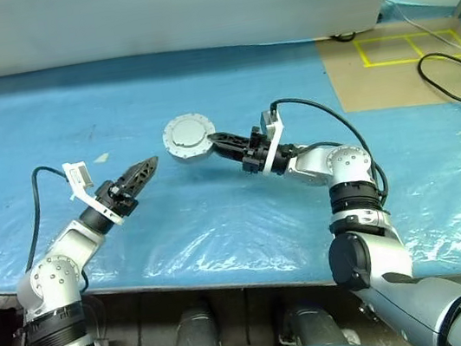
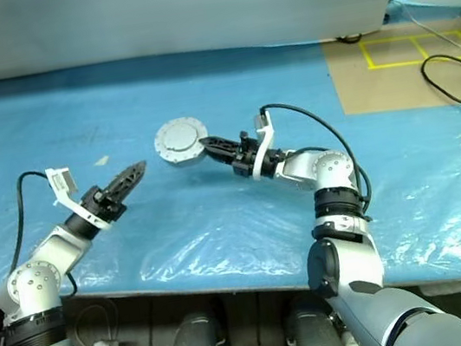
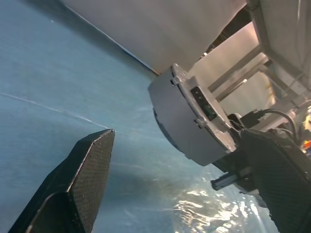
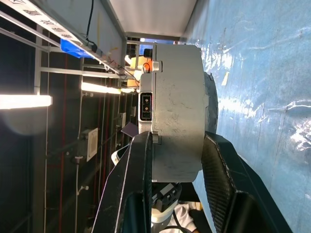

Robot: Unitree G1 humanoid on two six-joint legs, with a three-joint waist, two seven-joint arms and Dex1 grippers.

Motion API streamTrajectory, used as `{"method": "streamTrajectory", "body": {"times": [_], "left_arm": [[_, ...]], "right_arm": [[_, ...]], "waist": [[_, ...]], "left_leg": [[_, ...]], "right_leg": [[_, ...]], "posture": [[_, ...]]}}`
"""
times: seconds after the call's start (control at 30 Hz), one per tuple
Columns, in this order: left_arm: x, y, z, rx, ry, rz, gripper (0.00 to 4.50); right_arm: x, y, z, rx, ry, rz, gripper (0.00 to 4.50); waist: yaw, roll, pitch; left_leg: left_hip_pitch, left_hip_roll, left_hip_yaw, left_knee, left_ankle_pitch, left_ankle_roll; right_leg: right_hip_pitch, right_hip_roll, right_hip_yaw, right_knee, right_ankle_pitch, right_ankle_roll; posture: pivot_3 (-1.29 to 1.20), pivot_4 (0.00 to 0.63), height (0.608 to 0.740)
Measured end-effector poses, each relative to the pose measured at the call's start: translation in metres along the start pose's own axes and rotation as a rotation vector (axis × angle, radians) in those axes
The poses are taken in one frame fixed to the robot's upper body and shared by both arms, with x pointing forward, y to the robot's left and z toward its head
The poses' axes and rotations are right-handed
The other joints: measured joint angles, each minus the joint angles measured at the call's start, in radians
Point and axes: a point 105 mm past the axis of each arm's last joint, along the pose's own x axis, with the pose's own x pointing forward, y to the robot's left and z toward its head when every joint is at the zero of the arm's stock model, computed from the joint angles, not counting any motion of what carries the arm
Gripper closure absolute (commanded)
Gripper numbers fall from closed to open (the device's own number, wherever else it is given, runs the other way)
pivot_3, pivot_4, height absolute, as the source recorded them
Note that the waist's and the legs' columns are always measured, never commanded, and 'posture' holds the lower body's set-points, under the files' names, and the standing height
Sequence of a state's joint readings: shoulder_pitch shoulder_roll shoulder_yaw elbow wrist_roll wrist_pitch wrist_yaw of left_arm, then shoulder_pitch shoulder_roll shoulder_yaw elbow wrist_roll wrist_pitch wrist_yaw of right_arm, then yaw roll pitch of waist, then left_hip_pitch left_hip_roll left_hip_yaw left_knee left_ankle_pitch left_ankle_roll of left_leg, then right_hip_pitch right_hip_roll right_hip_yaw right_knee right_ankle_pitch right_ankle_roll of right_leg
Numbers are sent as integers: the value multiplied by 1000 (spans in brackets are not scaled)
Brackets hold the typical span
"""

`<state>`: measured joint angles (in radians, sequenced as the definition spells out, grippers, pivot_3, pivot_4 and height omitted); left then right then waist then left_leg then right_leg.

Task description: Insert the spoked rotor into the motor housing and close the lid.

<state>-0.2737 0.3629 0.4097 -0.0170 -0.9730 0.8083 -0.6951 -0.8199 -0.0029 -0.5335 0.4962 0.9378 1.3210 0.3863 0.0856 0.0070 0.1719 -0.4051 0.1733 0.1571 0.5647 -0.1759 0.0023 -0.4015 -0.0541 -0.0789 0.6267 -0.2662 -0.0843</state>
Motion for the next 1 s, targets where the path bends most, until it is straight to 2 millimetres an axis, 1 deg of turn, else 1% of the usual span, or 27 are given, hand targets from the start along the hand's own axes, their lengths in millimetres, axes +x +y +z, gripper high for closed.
{"method": "streamTrajectory", "body": {"times": [0.17, 0.23, 0.4, 0.53, 0.67, 0.8, 1.0], "left_arm": [[5, 1, -10, -63, 5, -2, 60], [15, -1, -9, -94, -23, -25, 60], [36, -14, 1, -106, -75, -79, 60], [44, -16, -1, -126, -85, -84, 60], [56, -17, -8, -157, -77, -85, 60], [59, -10, -11, -189, -83, -54, 60], [59, -9, -10, -204, -95, -49, 60]], "right_arm": [[0, 3, 1, 1, 1, 6, 3421], [0, 4, 1, 3, 3, 9, 3421], [2, 6, -2, 5, 16, 20, 3421], [0, 8, 1, -10, 10, 19, 3421], [0, 8, 1, -15, 12, 16, 3421], [2, 7, -1, -16, 23, 13, 3421], [2, 7, -2, -18, 28, 10, 3421]], "waist": [[2, 0, 0], [9, 0, 0], [11, 0, 0], [11, 0, 0], [9, 0, 0], [10, 0, 0], [11, 0, 0]], "left_leg": [[0, 0, 0, 0, 0, 0], [0, 0, -1, 0, 0, 0], [-1, -1, -1, 1, 0, 0], [-1, -1, -2, 1, 0, 0], [-1, -1, -3, 2, 0, -1], [-2, -1, -4, 2, 0, -1], [-3, -2, -5, 3, 0, -1]], "right_leg": [[0, 0, 0, 0, 0, 1], [0, 0, 0, 0, 1, 1], [0, 0, 0, 0, 1, 2], [0, 0, 0, 0, 1, 2], [0, 0, 0, 0, 1, 2], [0, 0, 0, 0, 2, 3], [1, 0, 0, 0, 2, 4]], "posture": [[0, 150, 740], [0, 150, 740], [0, 150, 740], [0, 150, 740], [0, 150, 740], [0, 150, 740], [0, 150, 740]]}}
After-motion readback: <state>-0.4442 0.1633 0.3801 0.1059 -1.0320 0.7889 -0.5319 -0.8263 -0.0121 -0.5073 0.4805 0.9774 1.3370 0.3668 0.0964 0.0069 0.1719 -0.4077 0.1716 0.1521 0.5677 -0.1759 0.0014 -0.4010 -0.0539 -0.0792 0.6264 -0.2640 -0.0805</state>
